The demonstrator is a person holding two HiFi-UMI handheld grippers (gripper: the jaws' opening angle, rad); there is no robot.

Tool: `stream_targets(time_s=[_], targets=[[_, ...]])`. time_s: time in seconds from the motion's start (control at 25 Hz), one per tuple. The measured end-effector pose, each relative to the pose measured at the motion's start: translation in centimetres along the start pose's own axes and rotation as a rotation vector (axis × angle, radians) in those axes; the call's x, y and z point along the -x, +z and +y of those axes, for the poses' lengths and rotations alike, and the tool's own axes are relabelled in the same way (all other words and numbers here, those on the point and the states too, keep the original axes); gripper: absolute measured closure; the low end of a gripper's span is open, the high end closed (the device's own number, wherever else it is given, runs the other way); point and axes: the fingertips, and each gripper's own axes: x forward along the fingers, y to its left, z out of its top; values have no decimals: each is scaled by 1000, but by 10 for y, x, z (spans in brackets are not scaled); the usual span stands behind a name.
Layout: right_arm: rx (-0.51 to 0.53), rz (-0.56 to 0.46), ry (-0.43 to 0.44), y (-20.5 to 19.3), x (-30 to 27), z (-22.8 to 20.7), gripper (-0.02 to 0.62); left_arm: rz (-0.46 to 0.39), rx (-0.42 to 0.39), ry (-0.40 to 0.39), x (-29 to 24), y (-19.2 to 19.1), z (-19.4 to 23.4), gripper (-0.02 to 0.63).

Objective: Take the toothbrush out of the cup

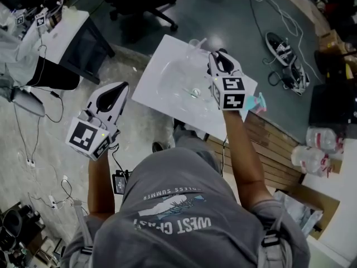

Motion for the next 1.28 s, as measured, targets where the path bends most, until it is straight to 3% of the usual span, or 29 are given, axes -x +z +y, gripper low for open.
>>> stream_targets(time_s=[0.52, 1.28], targets=[[3, -35, -20, -3, 35, 7, 511, -15, -25, -16, 8, 5, -9, 607], [-1, -9, 10, -13, 19, 5, 500, -6, 4, -15, -7, -2, -5, 607]])
